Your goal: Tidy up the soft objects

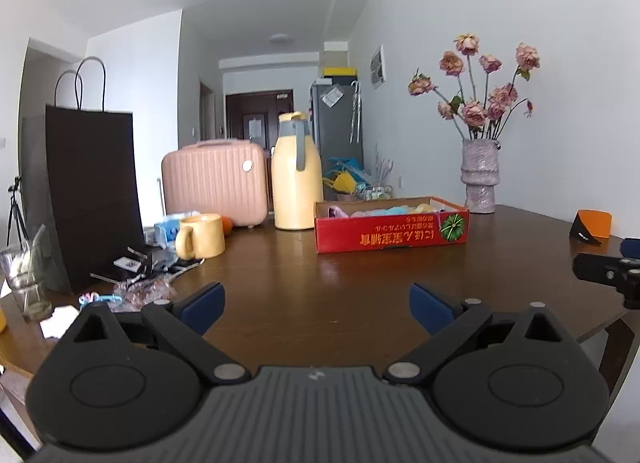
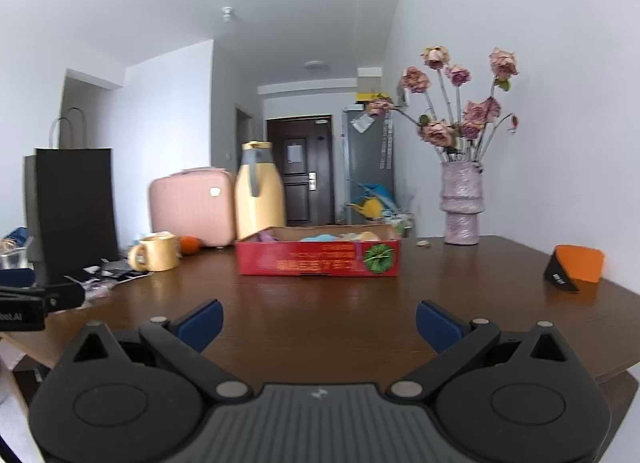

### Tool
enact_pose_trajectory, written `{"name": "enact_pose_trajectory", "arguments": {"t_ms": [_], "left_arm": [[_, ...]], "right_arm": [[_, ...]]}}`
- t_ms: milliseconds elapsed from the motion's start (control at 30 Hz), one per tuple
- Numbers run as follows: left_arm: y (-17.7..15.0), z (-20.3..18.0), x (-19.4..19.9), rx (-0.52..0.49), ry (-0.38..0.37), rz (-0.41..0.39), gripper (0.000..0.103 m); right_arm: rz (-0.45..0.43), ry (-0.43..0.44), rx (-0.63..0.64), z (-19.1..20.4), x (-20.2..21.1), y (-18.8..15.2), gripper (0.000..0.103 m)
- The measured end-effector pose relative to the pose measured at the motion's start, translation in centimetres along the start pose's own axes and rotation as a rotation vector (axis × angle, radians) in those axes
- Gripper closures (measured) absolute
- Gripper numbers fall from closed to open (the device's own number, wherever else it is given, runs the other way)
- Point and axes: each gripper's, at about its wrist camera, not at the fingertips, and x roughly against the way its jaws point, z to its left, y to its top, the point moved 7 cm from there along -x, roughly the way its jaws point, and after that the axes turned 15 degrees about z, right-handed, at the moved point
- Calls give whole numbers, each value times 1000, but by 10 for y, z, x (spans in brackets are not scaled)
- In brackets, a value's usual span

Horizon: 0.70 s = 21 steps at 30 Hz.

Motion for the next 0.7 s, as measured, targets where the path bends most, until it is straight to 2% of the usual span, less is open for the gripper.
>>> {"name": "enact_pose_trajectory", "arguments": {"t_ms": [400,700], "left_arm": [[6,-3,8,-10,0,-31,2],[7,0,6,-7,0,-30,2]], "right_arm": [[-8,19,16,15,6,3,0],[-9,12,5,11,4,5,0]]}}
